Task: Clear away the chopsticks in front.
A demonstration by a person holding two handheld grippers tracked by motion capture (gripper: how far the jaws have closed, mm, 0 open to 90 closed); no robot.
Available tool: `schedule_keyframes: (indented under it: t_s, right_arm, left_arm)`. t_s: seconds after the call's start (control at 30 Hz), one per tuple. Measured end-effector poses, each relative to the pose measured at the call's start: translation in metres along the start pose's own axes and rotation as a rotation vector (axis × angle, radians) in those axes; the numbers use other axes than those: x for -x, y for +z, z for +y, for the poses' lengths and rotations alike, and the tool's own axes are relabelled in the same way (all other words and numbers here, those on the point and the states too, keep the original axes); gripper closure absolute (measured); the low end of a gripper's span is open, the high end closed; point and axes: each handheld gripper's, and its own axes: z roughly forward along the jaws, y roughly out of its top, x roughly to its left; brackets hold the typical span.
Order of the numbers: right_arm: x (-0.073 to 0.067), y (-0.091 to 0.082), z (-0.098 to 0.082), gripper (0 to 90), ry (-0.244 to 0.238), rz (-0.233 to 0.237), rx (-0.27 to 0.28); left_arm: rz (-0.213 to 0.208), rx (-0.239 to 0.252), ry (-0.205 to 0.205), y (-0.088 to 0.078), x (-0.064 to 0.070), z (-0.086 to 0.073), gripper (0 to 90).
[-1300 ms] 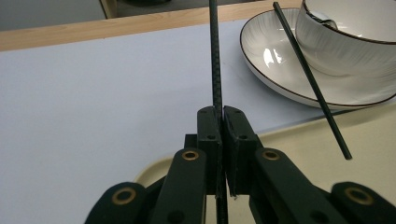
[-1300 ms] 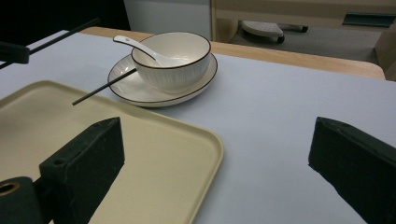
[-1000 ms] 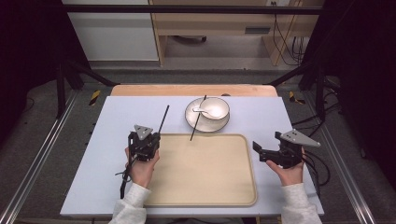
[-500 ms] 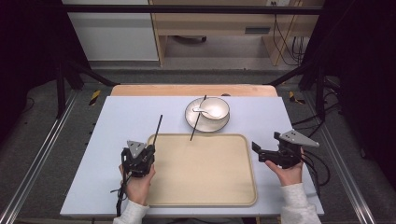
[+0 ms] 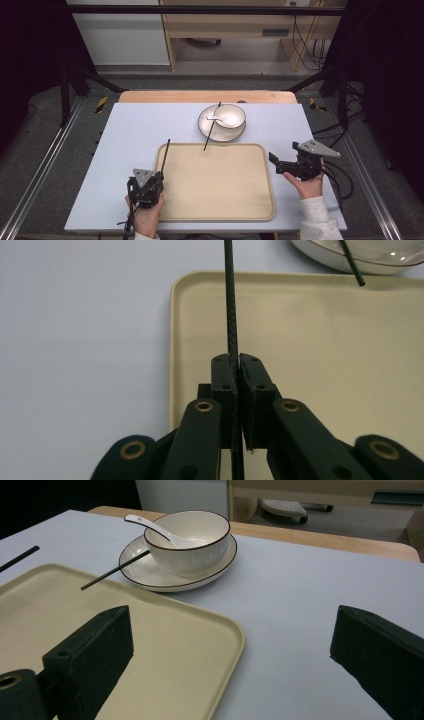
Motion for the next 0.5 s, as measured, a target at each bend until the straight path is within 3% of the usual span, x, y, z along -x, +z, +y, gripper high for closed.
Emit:
schedule_keyframes:
  t_s: [0.5]
  right_arm:
    - [-0.001, 0.002, -0.001, 4.1, -0.004, 0.000, -0.006]
  left_arm:
    - [0.025, -0.065, 0.002, 0.010, 0.002, -0.007, 85.5]
